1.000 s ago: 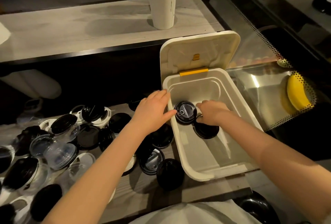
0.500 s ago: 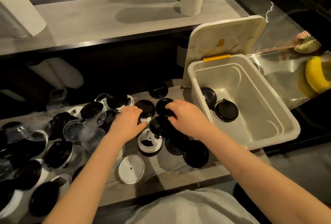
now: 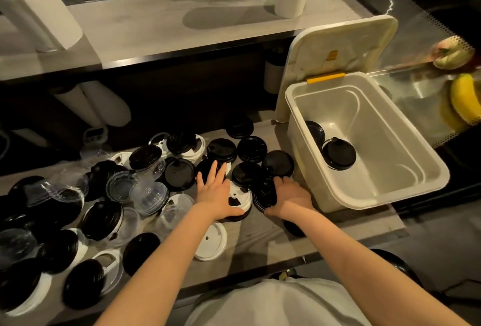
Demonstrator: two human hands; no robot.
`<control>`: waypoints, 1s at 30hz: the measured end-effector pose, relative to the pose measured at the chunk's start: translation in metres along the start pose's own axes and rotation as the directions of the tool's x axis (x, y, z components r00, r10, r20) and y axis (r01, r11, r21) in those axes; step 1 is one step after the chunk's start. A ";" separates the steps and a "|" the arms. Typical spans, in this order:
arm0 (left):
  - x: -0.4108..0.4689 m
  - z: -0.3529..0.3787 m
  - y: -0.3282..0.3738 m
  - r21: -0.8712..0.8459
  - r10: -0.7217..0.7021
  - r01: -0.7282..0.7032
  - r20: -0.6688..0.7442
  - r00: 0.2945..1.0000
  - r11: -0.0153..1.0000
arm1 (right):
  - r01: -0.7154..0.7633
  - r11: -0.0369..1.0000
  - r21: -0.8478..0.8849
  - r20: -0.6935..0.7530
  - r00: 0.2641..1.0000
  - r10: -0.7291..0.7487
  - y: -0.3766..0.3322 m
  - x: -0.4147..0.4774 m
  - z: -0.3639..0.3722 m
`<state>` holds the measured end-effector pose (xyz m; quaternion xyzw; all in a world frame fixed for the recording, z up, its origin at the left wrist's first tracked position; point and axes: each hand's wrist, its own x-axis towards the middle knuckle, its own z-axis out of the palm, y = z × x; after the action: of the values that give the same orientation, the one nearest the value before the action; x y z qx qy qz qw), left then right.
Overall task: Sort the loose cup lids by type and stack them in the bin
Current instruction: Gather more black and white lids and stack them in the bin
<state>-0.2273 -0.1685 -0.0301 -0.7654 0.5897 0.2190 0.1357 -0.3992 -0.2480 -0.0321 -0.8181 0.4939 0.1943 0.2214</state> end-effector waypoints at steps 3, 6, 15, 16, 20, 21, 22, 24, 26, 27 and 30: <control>0.000 -0.002 0.002 -0.030 0.009 -0.011 -0.040 0.999 0.999 | 0.015 0.973 0.228 -0.042 0.999 -0.005 0.010 -0.001 -0.007; -0.006 -0.004 0.000 -0.079 -0.001 -0.008 -0.117 0.993 0.997 | 0.076 0.905 0.419 -0.098 0.994 -0.038 0.018 -0.006 -0.010; -0.042 -0.039 -0.018 -0.445 -0.117 -0.070 -0.379 0.918 0.893 | 0.284 0.664 0.692 -0.287 0.952 -0.108 0.011 -0.010 -0.026; -0.044 -0.044 -0.020 -0.492 -0.142 -0.079 -0.396 0.907 0.867 | 0.299 0.659 0.690 -0.305 0.946 -0.111 0.009 -0.012 -0.030; -0.048 -0.067 -0.017 -0.552 -0.162 -0.142 -0.464 0.871 0.821 | 0.403 0.655 0.639 -0.424 0.895 -0.137 -0.004 -0.024 -0.058; -0.047 -0.073 -0.014 -0.548 -0.151 -0.165 -0.485 0.862 0.820 | 0.430 0.636 0.641 -0.459 0.879 -0.131 -0.005 -0.029 -0.067; -0.046 -0.081 -0.011 -0.542 -0.138 -0.190 -0.507 0.851 0.819 | 0.456 0.617 0.642 -0.497 0.860 -0.118 -0.005 -0.033 -0.077; -0.044 -0.098 0.000 -0.546 -0.124 -0.232 -0.537 0.835 0.805 | 0.497 0.584 0.642 -0.563 0.822 -0.080 0.003 -0.044 -0.098; -0.041 -0.113 0.014 -0.556 -0.108 -0.277 -0.561 0.821 0.784 | 0.517 0.571 0.638 -0.608 0.793 -0.038 0.019 -0.051 -0.118; -0.039 -0.119 0.022 -0.552 -0.095 -0.299 -0.574 0.813 0.779 | 0.516 0.580 0.630 -0.622 0.782 -0.021 0.030 -0.054 -0.126; -0.028 -0.132 0.049 -0.542 -0.059 -0.330 -0.580 0.812 0.773 | 0.451 0.664 0.597 -0.613 0.790 0.015 0.068 -0.050 -0.142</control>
<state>-0.2574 -0.2196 0.1004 -0.7488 0.5533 0.1722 -0.3217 -0.4677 -0.3191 0.1008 -0.7393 0.4642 -0.2974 0.3868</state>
